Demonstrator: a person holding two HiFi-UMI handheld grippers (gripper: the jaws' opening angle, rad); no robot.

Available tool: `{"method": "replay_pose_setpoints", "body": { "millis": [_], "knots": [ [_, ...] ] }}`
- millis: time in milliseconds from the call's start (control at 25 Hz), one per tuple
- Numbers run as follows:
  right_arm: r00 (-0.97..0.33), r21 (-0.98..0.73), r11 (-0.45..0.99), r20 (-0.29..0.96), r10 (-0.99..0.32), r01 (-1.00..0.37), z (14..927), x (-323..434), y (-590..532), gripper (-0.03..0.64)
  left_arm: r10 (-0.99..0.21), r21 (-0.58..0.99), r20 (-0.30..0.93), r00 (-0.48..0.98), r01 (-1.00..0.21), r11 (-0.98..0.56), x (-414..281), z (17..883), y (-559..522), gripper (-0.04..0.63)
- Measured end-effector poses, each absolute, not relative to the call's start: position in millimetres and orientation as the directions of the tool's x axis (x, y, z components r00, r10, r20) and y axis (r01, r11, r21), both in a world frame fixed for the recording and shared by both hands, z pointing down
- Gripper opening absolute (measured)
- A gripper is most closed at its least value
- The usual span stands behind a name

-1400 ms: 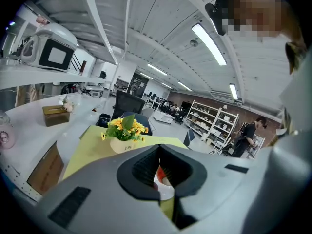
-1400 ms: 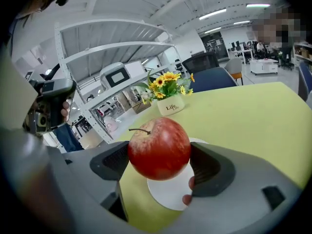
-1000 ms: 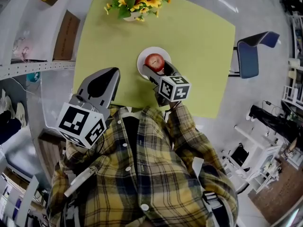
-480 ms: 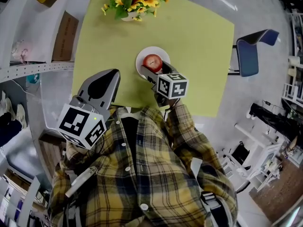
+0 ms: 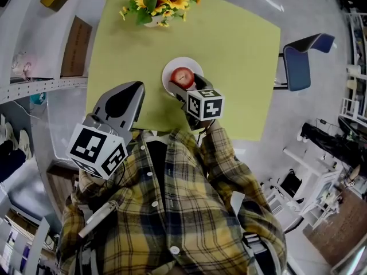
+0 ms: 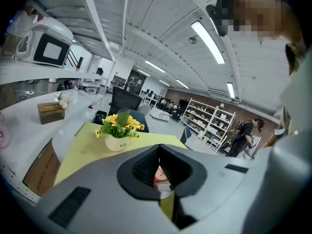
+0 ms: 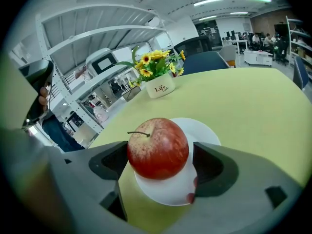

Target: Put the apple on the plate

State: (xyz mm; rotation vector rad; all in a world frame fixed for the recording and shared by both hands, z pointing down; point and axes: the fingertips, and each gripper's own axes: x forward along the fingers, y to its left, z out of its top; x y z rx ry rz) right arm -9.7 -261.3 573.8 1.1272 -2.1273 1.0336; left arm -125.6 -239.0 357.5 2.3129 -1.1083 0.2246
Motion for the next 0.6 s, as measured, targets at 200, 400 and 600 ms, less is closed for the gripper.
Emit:
{"method": "replay_pose_setpoints", "body": {
  "millis": [200,400,600],
  "knots": [
    [-0.522,-0.363,0.391,0.718,-0.461,-0.845,567,-10,-260,0.394,-0.658,0.416,0.371,0.655,-0.751,-0.513,-123,355,-242,0.009],
    [-0.523,-0.367,0.387,0.711,-0.469,-0.846,561,-11,-260,0.396,-0.652,0.419,0.359,0.668,-0.739,-0.527,-122,353,-247,0.009],
    [-0.503,-0.349,0.374,0.710,-0.494,-0.859,550,-6,-259,0.394,-0.647,0.422,0.347,0.679,-0.729,-0.538,-121,351,-252,0.009]
  ]
}}
